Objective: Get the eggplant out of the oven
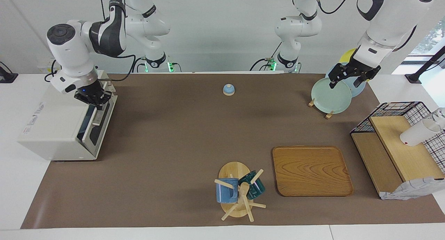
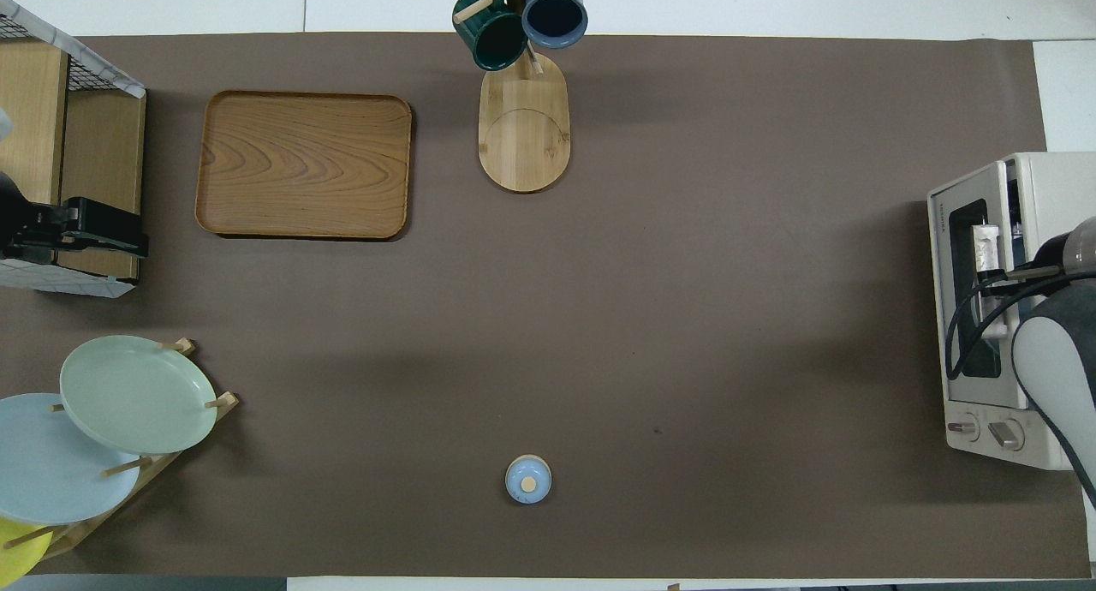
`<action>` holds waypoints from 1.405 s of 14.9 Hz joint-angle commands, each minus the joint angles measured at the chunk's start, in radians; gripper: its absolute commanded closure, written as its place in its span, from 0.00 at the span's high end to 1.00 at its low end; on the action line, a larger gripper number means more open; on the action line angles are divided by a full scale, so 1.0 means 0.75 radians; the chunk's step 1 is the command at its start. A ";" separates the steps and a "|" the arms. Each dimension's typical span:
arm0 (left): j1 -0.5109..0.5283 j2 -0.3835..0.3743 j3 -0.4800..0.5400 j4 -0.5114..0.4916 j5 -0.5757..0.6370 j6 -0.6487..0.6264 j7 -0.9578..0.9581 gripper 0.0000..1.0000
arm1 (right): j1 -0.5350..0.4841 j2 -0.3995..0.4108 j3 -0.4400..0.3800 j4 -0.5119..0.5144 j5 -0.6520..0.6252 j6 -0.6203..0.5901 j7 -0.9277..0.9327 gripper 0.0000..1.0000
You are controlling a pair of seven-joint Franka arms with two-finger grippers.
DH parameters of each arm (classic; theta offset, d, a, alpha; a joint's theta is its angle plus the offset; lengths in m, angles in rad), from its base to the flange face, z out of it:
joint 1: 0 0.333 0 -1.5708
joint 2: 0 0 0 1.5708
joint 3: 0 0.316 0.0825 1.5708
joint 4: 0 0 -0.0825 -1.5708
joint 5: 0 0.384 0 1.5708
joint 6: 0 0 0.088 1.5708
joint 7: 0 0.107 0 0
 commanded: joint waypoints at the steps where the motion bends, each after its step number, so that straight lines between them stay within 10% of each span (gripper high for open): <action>1: 0.002 -0.021 -0.002 -0.007 0.021 -0.009 -0.002 1.00 | 0.030 0.091 -0.001 -0.049 0.056 0.153 0.052 0.00; 21: 0.002 -0.021 -0.002 -0.007 0.021 -0.011 -0.002 1.00 | 0.208 0.339 0.001 -0.112 0.277 0.490 0.246 0.00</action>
